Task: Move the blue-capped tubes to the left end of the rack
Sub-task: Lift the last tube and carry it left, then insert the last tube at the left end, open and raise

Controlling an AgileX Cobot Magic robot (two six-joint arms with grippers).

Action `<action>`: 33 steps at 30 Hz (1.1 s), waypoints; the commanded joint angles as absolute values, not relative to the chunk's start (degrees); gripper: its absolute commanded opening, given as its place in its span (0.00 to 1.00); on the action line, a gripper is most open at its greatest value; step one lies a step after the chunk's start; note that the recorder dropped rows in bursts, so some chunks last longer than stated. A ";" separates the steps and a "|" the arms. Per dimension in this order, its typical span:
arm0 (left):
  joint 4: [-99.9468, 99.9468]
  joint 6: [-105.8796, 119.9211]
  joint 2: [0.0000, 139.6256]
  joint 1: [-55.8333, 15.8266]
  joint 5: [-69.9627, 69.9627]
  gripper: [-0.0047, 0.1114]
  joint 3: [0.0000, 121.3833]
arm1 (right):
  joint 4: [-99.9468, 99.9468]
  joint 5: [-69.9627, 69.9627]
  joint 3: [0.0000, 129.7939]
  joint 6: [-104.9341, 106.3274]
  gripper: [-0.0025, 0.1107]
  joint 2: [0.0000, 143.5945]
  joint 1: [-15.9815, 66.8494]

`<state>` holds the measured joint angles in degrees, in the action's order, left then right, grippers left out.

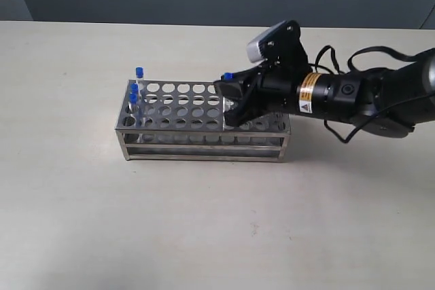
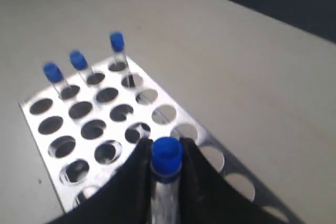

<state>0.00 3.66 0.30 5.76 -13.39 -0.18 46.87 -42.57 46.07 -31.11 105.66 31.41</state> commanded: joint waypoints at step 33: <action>0.00 3.63 0.00 5.52 -13.32 0.05 0.00 | 49.01 -37.45 67.05 -33.19 0.01 115.87 47.49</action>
<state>0.00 3.66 0.30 5.76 -13.39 -0.18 48.97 -39.48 66.74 -33.23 115.56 47.52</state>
